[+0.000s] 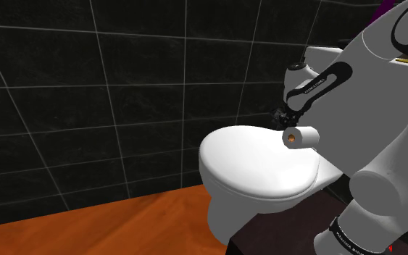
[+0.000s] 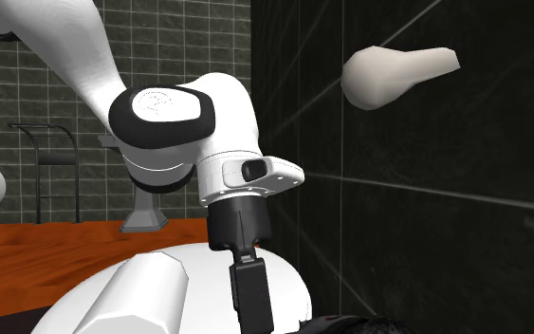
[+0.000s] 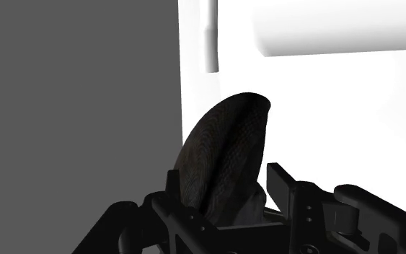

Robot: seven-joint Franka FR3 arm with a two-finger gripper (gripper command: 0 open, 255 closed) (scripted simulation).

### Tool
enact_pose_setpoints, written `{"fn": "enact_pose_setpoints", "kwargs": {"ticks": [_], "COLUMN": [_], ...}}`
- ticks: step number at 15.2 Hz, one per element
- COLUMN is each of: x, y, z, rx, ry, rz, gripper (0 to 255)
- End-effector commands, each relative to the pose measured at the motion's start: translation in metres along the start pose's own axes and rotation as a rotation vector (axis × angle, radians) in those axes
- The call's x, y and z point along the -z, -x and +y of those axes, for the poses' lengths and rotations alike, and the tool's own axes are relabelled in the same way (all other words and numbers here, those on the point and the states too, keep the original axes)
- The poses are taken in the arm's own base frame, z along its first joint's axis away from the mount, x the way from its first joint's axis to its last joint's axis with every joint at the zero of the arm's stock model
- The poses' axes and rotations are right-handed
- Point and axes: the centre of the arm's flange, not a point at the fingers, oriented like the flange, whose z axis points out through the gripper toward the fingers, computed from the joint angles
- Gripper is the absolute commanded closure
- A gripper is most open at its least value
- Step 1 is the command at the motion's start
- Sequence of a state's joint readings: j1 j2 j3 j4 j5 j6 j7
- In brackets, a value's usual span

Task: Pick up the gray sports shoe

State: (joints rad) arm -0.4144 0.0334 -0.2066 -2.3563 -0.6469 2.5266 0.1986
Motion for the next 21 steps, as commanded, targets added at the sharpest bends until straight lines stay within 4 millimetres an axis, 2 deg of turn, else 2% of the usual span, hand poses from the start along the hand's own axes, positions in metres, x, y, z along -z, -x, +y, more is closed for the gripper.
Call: {"fn": "enact_pose_setpoints", "kwargs": {"ticks": [1, 6, 21], "x": [-0.001, -0.001, 0.071], "y": [0.0, 0.001, -0.008], "z": [0.0, 0.0, 0.032], "rx": [0.0, 0.0, 0.0], "ry": [0.0, 0.0, 0.0], "rz": [-0.002, -0.002, -0.002], "gripper": [255, 255, 255]}}
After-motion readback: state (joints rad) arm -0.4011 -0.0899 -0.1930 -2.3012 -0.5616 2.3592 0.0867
